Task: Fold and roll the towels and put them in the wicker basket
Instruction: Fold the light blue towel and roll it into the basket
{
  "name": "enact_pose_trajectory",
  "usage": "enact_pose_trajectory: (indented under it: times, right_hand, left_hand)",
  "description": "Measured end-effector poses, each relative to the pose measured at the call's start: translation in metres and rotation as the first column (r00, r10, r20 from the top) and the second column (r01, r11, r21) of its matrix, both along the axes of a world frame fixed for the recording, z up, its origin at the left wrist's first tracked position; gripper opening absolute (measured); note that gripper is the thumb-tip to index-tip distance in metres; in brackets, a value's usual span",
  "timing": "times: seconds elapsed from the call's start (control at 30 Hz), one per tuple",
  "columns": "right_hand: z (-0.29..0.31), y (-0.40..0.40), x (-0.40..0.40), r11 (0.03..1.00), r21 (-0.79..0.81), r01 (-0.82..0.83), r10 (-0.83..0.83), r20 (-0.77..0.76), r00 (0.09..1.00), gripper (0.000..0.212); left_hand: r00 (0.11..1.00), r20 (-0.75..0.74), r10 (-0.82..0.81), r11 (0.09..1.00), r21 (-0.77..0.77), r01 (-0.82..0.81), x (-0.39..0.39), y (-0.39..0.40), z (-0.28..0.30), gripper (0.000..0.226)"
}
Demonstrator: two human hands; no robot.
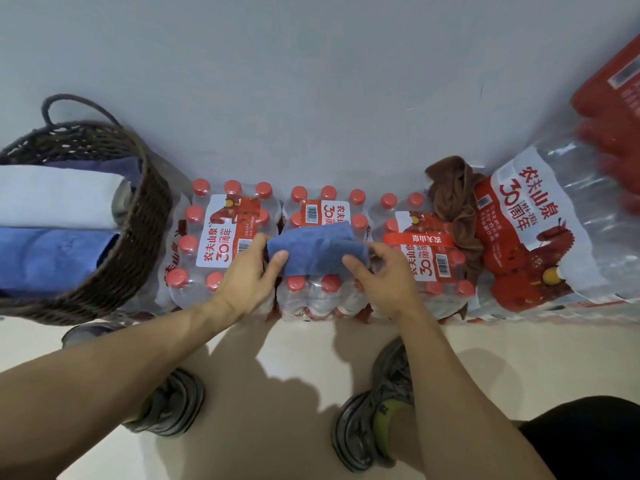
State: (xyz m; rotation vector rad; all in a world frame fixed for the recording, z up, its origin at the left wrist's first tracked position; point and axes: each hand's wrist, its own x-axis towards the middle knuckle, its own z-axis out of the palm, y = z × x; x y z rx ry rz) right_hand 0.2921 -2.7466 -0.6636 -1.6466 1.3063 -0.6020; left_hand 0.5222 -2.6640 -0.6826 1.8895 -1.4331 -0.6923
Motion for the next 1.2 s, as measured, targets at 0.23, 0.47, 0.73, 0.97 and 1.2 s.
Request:
enact_pose_trajectory:
  times: [0.23, 0.47, 0.73, 0.97, 1.2]
  right_hand:
    - [-0.013, -0.001, 0.023, 0.994, 0.066, 0.092, -0.092, 0.002, 0.996, 0.037]
    - [-0.022, -0.01, 0.042, 0.975, -0.025, 0.222, -0.22, -0.284, 0.933, 0.046]
    - [-0.019, -0.021, 0.038, 0.96, 0.05, 0.275, -0.233, -0.396, 0.888, 0.047]
    - [-0.019, -0.02, 0.028, 0.962, 0.091, 0.258, -0.181, -0.496, 0.849, 0.051]
    - [0.053, -0.032, 0.044, 0.981, 0.135, 0.138, -0.108, -0.207, 0.972, 0.053]
  left_hand:
    - [0.991, 0.106, 0.087, 0.991, 0.096, -0.098, -0.001, -0.016, 0.001, 0.023]
    - [0.948, 0.32, 0.002, 0.963, 0.254, -0.088, -0.008, -0.025, 0.011, 0.021]
    - [0.989, -0.075, 0.13, 0.798, 0.6, -0.059, 0.002, -0.038, 0.039, 0.045]
    - [0.859, -0.254, 0.443, 0.771, 0.598, -0.221, -0.011, -0.041, 0.052, 0.047]
    - [0.895, -0.413, 0.17, 0.844, 0.53, 0.084, 0.01, -0.059, 0.1, 0.032]
